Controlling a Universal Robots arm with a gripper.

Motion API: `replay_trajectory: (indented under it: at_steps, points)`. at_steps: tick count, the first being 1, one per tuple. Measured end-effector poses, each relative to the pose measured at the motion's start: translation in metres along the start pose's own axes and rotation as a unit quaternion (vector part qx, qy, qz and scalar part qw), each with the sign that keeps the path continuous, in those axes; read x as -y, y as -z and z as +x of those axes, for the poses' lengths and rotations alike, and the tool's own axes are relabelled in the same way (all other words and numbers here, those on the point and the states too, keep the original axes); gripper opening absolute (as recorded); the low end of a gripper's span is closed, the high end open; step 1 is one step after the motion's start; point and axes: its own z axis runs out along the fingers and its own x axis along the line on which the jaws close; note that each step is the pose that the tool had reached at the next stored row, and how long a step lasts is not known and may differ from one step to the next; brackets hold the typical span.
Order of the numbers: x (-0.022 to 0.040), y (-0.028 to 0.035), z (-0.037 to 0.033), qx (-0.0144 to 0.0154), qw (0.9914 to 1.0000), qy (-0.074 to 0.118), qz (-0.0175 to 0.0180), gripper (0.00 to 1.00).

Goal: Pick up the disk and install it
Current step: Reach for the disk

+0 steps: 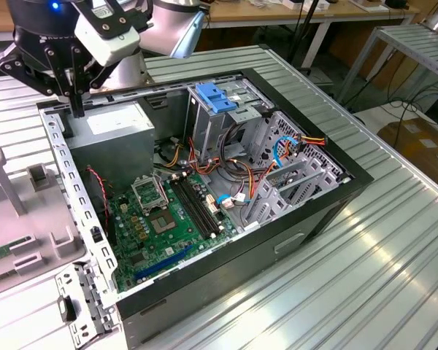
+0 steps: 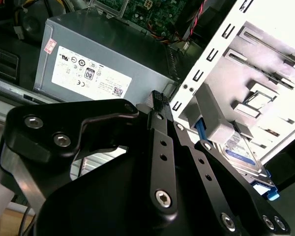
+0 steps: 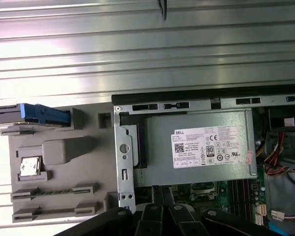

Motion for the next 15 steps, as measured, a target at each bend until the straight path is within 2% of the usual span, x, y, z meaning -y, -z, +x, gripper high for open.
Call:
replay_trajectory:
  at_steps: [15]
  points:
    - [0.0008,0.0003,0.0109,0.0,1.0,0.0,0.0,0.11]
